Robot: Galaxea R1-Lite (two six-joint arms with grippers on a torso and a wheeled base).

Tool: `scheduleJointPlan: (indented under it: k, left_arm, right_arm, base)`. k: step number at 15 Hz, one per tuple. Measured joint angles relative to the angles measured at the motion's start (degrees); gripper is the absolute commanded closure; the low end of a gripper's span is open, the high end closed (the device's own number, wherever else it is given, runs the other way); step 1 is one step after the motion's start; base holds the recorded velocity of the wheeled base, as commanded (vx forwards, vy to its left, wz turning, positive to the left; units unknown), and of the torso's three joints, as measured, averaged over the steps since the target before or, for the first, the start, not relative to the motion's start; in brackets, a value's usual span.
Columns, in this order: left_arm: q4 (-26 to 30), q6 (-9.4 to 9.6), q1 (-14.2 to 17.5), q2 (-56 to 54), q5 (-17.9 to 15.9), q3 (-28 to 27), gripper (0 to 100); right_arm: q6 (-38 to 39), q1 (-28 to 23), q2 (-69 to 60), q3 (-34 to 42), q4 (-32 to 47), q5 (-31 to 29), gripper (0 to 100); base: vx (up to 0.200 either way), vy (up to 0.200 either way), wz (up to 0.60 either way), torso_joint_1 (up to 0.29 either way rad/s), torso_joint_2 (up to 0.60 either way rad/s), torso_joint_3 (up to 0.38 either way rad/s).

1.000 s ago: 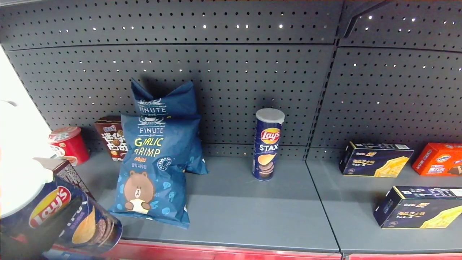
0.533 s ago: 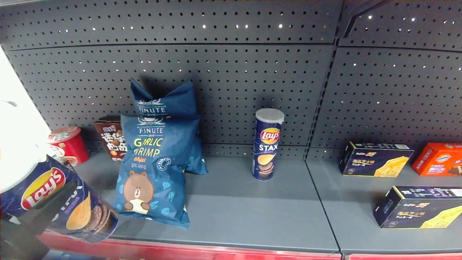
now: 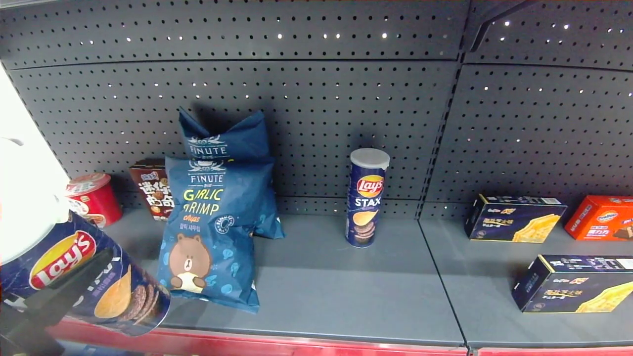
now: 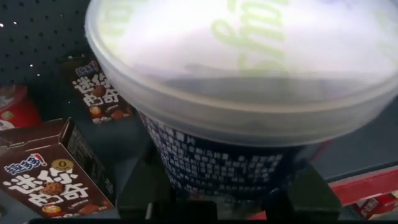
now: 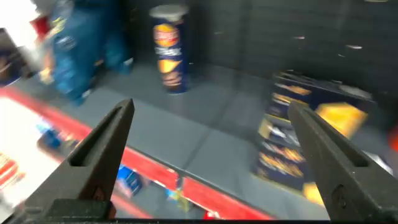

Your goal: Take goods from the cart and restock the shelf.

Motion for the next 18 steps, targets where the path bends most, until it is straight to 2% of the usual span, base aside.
scheduleJointPlan:
  k: [4,6,8,13,18]
  left_arm:
    - [16.20,0.00,-0.32,-0.34,0.01,-7.41,100]
    - [26.97,-0.05,-0.48,-0.91,-0.35,-13.15,100]
    - [33.59,-0.16,-0.59,-1.44,-1.45,-17.55,100]
    - [35.06,-0.44,-0.65,-2.24,-1.88,-19.55,100]
    - [35.00,-1.01,-1.19,-3.40,-2.73,-19.41,100]
  right_arm:
    - [-0.85,5.24,14.37,-3.61,-4.77,0.77,0]
    - [-1.23,8.02,21.22,-6.62,-6.36,0.79,0]
    - [-1.54,10.45,26.62,-10.62,-6.91,0.91,0]
    - [-4.53,11.93,39.47,-16.21,-10.74,5.62,0]
    - [-9.67,7.41,49.62,-16.68,-20.50,20.24,0]
  base:
    - [0.000,0.000,0.00,0.000,0.00,0.000]
    - [0.000,0.000,0.00,0.000,0.00,0.000]
    - [0.000,0.000,0.00,0.000,0.00,0.000]
    - [0.000,0.000,0.00,0.000,0.00,0.000]
    - [0.000,0.000,0.00,0.000,0.00,0.000]
